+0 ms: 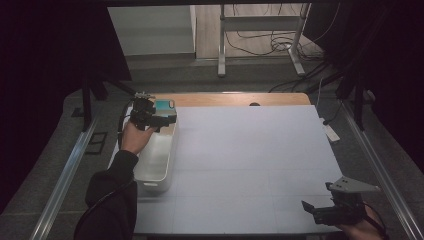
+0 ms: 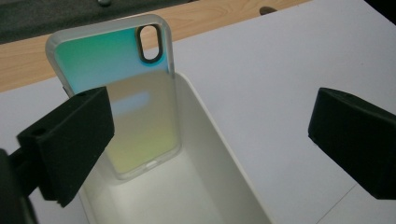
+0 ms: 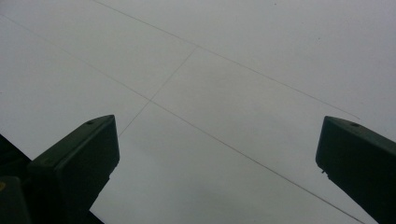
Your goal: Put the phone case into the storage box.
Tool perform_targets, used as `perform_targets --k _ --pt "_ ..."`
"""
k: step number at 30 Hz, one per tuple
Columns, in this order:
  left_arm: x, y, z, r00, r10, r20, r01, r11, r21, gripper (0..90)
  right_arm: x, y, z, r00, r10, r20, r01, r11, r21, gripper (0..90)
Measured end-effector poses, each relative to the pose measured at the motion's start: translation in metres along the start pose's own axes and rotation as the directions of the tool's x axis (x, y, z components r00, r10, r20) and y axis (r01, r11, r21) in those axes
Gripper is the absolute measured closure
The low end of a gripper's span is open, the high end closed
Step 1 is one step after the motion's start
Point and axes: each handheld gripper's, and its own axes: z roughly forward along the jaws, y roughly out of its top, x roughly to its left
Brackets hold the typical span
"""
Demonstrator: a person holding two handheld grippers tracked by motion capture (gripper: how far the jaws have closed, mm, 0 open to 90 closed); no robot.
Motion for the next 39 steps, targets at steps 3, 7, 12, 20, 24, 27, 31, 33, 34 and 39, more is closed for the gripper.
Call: perform_targets --k 3,7,12,20,24,27,31,33,34,39 --pt "0.000 -0.002 -0.001 1.0000 0.008 -0.005 -0.008 1.0000 -0.003 0.1 0.000 0.000 0.000 1.0000 0.000 0.001 0.000 1.000 0.001 0.0" --pt "-0.002 -0.003 -0.003 0.9994 0.032 -0.012 -0.032 0.9994 -0.009 0.0 0.000 0.000 0.000 1.0000 0.001 0.001 -0.001 1.000 0.001 0.0" --pt "-0.006 -0.006 -0.008 0.9983 0.055 -0.018 -0.056 0.9982 -0.021 0.0 0.000 0.000 0.000 1.0000 0.000 0.002 0.000 1.000 0.002 0.0" --pt "-0.009 -0.010 -0.014 0.9972 0.074 -0.015 -0.074 0.9967 -0.034 0.0 0.000 0.000 0.000 1.0000 -0.001 0.003 0.001 1.000 0.004 0.0" --pt "-0.011 -0.012 -0.016 0.9969 0.077 -0.013 -0.078 0.9965 -0.032 0.0 0.000 0.000 0.000 1.0000 0.000 0.003 0.000 1.000 0.005 0.0" --pt "-0.011 -0.013 -0.018 0.9968 0.078 -0.015 -0.079 0.9962 -0.036 0.0 0.000 0.000 0.000 1.0000 0.000 0.003 0.000 1.000 0.005 0.0" --pt "-0.012 -0.016 -0.020 0.9967 0.081 -0.007 -0.081 0.9953 -0.053 0.0 0.000 0.000 0.000 1.0000 -0.001 0.003 0.001 1.000 0.006 0.0" --pt "-0.013 -0.016 -0.021 0.9963 0.086 -0.006 -0.086 0.9948 -0.055 0.0 0.000 0.000 0.001 1.0000 0.000 0.003 0.000 1.000 0.006 0.0" --pt "-0.013 -0.017 -0.022 0.9962 0.087 -0.005 -0.087 0.9946 -0.056 0.0 0.000 0.000 0.001 1.0000 0.000 0.004 0.000 1.000 0.006 0.0" --pt "-0.015 -0.018 -0.024 0.9955 0.095 -0.001 -0.095 0.9938 -0.058 0.0 0.000 0.000 0.001 1.0000 -0.002 0.003 0.002 1.000 0.007 0.0"
